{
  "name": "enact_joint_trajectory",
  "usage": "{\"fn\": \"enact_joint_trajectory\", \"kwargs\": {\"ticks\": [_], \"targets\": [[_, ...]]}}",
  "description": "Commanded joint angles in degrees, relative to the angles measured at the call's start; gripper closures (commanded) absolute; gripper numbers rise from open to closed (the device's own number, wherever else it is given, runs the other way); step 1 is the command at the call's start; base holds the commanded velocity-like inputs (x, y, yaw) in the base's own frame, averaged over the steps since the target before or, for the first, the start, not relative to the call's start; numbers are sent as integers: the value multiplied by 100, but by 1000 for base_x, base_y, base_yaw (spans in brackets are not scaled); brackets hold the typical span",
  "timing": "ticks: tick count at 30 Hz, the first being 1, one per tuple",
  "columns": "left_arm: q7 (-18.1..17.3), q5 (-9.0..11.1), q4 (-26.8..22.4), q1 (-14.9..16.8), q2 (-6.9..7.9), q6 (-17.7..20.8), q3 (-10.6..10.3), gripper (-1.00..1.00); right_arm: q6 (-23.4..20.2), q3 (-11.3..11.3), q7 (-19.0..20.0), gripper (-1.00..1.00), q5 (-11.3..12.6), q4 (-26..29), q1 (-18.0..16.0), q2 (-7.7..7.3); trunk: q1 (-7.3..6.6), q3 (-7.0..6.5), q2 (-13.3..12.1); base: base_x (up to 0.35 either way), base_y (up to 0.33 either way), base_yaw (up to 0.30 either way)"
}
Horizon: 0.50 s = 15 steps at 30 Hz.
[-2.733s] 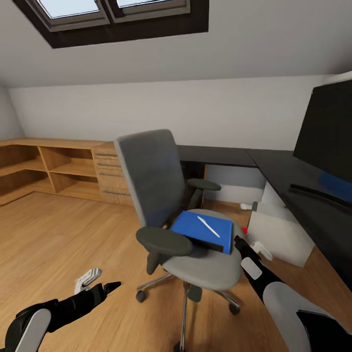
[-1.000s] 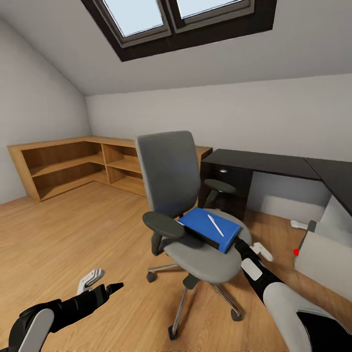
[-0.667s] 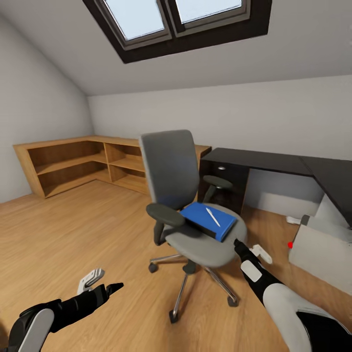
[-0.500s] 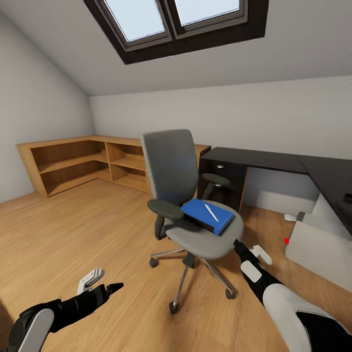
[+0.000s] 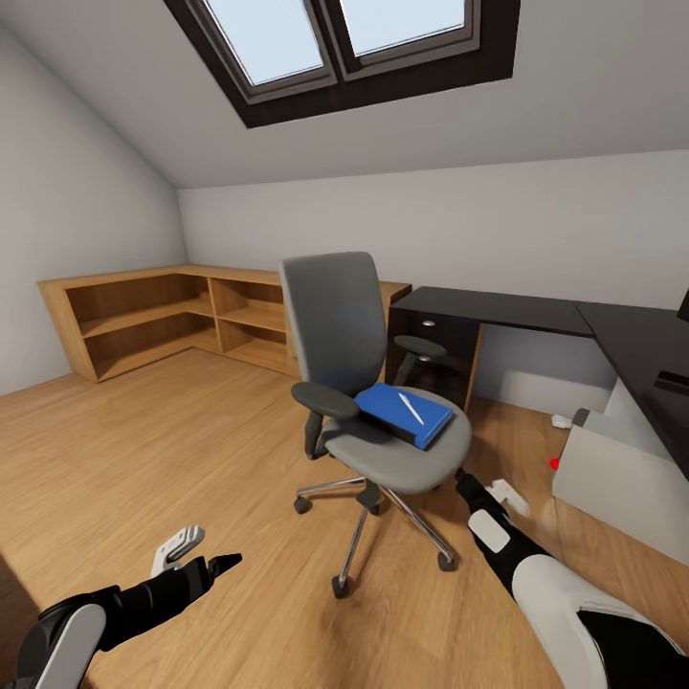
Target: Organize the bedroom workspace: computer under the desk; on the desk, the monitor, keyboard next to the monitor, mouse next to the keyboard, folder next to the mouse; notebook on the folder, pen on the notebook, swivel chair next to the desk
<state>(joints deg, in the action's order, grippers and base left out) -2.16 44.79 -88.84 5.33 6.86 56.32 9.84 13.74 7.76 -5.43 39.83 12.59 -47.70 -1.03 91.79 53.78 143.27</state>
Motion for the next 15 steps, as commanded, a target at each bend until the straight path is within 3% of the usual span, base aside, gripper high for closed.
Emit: {"fn": "enact_joint_trajectory", "kwargs": {"ticks": [1, 2, 10, 15], "targets": [[-22, -14, -2, 4, -1, 28, 7, -100, 14, -11, 8, -100, 42, 0, -3, 1, -1, 6, 2, 0, 0, 0], [-21, -14, -1, 4, -1, 28, 7, -100, 39, -19, 184, -100, 15, -3, -3, 23, -1, 6, 2, 0, 0, 0], [-21, -17, 0, 4, -1, 27, 7, -100, 31, -19, 217, -100, 16, -17, -3, 28, -1, 6, 2, 0, 0, 10], [-21, -19, 0, 4, -1, 26, 5, -100, 23, -22, 218, -100, 16, -22, -3, 29, -1, 6, 2, 0, 0, 167]]}}
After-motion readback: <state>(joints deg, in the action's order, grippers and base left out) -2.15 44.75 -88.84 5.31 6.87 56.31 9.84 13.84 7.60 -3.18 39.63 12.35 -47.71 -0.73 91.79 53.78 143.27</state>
